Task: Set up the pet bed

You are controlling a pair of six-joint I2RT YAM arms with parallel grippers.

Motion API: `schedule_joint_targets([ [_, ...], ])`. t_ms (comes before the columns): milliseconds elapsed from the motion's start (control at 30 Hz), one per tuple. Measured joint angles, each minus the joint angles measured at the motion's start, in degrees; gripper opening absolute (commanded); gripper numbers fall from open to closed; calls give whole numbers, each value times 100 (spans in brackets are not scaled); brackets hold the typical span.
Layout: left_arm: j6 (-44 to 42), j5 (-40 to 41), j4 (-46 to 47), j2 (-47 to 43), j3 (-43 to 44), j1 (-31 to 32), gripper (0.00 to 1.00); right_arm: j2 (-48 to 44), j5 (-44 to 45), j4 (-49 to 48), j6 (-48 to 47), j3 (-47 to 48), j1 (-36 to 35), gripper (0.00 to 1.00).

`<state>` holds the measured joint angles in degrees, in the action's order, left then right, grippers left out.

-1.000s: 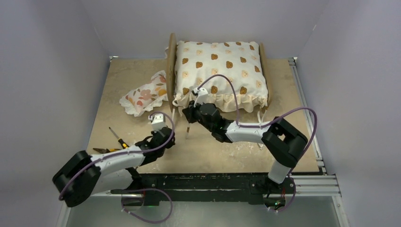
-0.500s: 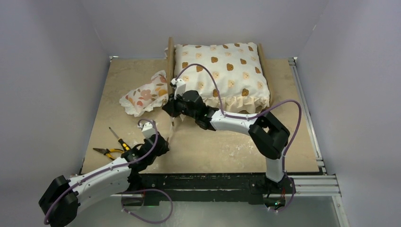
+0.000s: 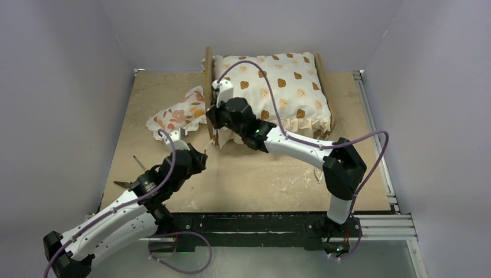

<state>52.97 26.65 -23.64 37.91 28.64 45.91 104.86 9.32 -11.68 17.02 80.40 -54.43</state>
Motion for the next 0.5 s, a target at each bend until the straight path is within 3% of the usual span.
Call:
schedule_joint_targets([
  [133, -350, 79, -262, -2, 907, -2, 0, -378, 140, 24, -96, 208, 315, 6],
  [500, -1213, 122, -1174, 109, 2004, -2, 0, -509, -94, -39, -131, -286, 420, 9],
])
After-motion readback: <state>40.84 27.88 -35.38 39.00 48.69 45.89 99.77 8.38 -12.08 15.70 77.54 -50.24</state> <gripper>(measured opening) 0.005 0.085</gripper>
